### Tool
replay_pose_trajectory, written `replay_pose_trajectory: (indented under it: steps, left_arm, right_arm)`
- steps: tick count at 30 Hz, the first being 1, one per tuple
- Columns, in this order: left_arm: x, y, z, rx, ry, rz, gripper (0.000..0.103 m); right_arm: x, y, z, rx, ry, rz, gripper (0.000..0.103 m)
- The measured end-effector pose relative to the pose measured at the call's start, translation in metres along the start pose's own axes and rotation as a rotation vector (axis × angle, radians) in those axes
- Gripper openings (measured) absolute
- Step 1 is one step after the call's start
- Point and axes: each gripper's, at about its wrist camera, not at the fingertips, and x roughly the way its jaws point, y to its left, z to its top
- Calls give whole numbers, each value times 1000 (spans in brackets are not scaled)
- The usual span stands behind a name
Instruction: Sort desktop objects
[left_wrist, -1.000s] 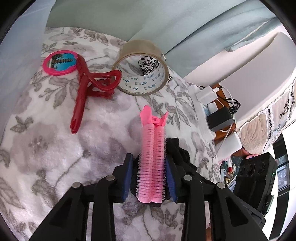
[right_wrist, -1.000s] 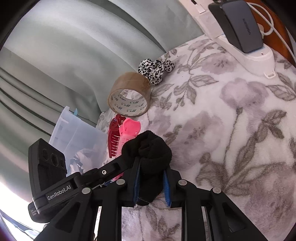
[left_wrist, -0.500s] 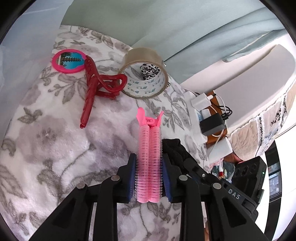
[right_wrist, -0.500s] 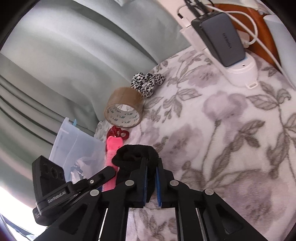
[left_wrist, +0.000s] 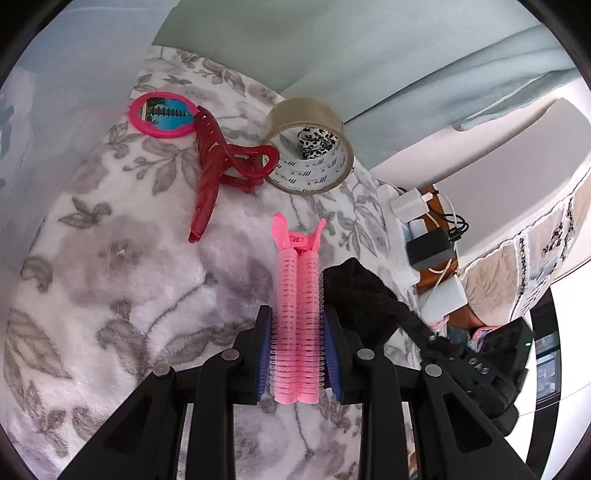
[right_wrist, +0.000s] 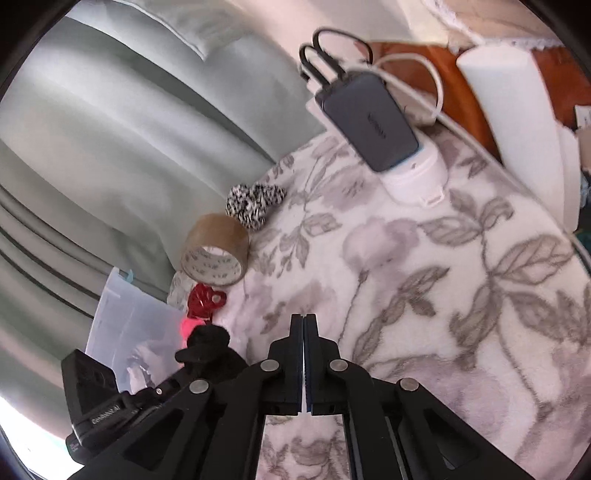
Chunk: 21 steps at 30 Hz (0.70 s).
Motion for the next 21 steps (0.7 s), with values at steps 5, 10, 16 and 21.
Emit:
replay_pose_trajectory:
  steps: [5,10,16,21]
  left_arm:
    - [2,-1,0,0,3,-6,28]
    - [2,5,0,-16,3,-9,28]
    - [5,-1,-2,12,14,-9,28]
    - [5,0,-2,16,16,1,28]
  right_arm:
    - [5,19,-4,-62,43,75,41]
    - [19,34,-18,-95,108,132,67]
    - [46,59,-31,-157,169,137,67]
    - [66,55,-34,-91,183,70,67]
